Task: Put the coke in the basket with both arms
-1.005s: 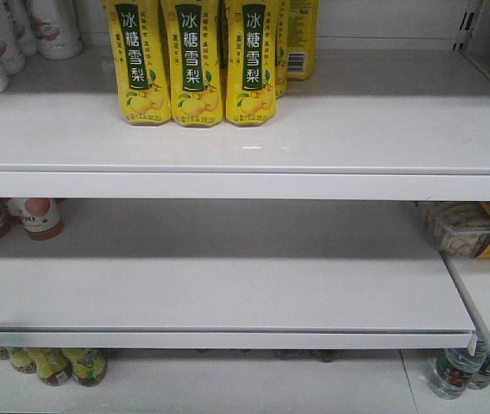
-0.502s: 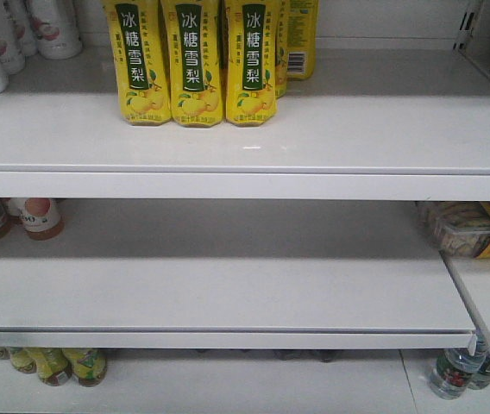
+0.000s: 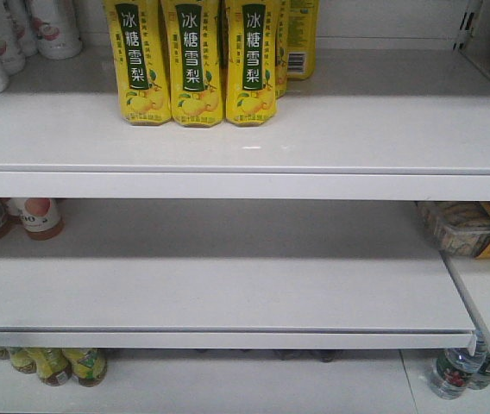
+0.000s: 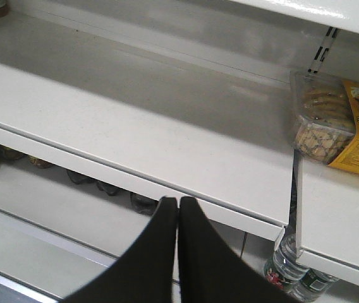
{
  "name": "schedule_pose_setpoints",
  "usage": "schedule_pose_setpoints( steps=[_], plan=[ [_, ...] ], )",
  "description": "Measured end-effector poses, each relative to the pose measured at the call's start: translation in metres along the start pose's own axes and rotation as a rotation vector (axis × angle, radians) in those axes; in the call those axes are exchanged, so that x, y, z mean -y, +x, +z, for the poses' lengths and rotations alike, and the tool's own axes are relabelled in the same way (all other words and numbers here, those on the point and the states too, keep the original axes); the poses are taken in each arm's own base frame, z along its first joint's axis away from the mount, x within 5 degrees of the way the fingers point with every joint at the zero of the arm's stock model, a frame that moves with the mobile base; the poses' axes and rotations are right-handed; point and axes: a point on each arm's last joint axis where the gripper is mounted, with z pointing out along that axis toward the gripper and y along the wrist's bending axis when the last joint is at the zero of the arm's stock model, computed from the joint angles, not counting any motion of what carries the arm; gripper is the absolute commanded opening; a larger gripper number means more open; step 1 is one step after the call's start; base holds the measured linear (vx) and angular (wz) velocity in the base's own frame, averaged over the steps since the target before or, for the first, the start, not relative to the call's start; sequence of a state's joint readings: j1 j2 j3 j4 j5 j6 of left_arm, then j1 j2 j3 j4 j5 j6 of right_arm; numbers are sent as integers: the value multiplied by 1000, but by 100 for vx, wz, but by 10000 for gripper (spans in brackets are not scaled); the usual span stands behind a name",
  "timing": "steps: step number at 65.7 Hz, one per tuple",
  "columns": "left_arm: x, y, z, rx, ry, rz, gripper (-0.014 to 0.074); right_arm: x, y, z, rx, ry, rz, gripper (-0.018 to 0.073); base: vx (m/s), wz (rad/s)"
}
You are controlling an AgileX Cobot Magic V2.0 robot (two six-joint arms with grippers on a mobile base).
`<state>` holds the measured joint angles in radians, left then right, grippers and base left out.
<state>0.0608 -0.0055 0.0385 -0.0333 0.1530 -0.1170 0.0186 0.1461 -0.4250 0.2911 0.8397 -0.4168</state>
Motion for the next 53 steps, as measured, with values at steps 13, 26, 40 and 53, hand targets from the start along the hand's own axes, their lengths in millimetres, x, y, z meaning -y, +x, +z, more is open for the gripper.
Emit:
schedule_pose_setpoints(
  steps=[13,26,40,53],
  plan=[
    [0,-1,0,7,1,-1,-6,0,0,0,0,0,0,-6,0,0],
    [0,-1,0,7,1,-1,-6,0,0,0,0,0,0,-6,0,0],
    [0,-1,0,7,1,-2,-6,0,0,0,0,0,0,-6,0,0],
    [0,-1,0,7,1,-2,-6,0,0,0,0,2,-2,-6,0,0]
  ],
)
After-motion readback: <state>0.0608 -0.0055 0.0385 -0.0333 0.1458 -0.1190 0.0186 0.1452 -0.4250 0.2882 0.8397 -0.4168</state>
